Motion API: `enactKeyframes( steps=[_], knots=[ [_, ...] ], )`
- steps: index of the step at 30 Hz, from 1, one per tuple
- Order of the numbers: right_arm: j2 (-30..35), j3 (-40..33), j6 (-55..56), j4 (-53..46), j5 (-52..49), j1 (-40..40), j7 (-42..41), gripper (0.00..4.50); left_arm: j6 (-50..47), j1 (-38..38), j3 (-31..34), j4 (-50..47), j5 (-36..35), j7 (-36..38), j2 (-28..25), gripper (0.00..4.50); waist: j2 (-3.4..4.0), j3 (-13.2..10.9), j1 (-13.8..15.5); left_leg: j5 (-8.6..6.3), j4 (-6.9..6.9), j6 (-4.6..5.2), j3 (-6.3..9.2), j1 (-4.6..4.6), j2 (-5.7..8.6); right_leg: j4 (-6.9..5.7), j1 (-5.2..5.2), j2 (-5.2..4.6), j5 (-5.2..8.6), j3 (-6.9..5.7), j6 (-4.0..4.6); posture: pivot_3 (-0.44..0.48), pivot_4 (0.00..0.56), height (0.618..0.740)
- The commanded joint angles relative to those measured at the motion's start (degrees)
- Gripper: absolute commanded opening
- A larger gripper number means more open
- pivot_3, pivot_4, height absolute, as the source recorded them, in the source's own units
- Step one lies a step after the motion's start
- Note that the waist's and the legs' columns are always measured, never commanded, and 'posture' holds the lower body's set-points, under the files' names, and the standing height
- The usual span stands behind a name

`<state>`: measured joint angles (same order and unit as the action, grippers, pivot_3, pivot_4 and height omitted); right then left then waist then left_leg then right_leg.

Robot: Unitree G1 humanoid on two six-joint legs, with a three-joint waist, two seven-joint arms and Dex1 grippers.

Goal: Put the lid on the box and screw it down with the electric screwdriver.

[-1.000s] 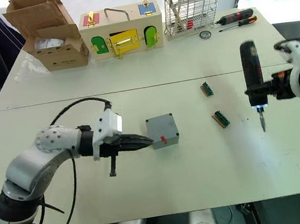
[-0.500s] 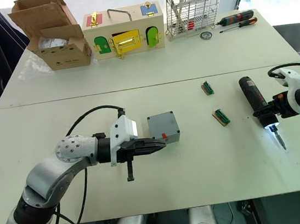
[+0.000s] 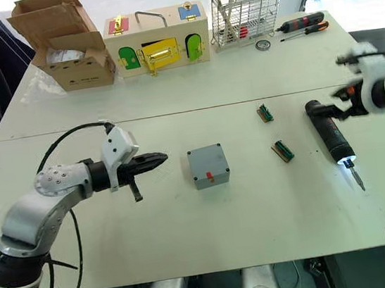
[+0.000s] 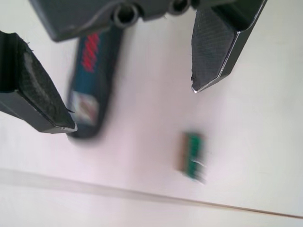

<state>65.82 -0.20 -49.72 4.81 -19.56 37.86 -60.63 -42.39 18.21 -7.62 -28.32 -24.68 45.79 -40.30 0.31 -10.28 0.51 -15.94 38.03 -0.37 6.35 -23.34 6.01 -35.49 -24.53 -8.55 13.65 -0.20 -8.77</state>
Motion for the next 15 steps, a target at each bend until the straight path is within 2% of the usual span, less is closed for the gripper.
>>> enactKeyframes(
  steps=[1, 4, 7, 15],
  knots=[
    [-5.0, -6.0, -5.4, -20.3, -12.8, -5.6, -1.8, 4.47, -1.5, -0.7, 0.0, -2.8, -1.0, -0.6, 0.0, 0.0, -0.03, 0.0, 0.2, 0.0, 0.02, 0.0, 0.01, 0.0, 0.0, 0.03, 0.03, 0.0, 0.0, 0.0, 0.0, 0.0, 0.15, 0.74],
    [-6.9, -0.8, -1.8, -29.7, -10.6, -14.2, -0.4, 4.47, -0.5, -1.2, -3.7, 0.4, 2.1, -2.2, 1.6, 0.0, -0.03, 0.0, 0.7, 0.0, 0.16, 0.01, 0.07, -0.02, 0.09, -0.04, 0.11, -0.07, -0.03, 0.0, 0.01, 0.0, 0.15, 0.74],
    [-9.2, 2.4, 0.1, -32.5, -9.3, -19.0, 1.8, 4.47, 0.8, -1.1, -6.4, 4.0, 3.8, -4.1, 5.4, 0.0, -0.14, 0.0, 1.6, -0.06, 0.24, 0.22, 0.07, 0.06, 0.15, 0.03, 0.29, -0.07, -0.15, 0.0, 0.03, 0.0, 0.15, 0.74],
    [-13.9, 8.3, 2.0, -32.5, -5.9, -21.4, 6.7, 4.47, 4.5, 2.9, -10.5, 11.5, 8.1, -4.6, 11.5, 0.0, -0.15, 0.0, 1.6, 0.1, 0.2, -0.02, 0.06, 0.04, 0.1, -0.01, 0.17, -0.04, -0.2, 0.01, 0.01, 0.0, 0.15, 0.74]
  ],
)
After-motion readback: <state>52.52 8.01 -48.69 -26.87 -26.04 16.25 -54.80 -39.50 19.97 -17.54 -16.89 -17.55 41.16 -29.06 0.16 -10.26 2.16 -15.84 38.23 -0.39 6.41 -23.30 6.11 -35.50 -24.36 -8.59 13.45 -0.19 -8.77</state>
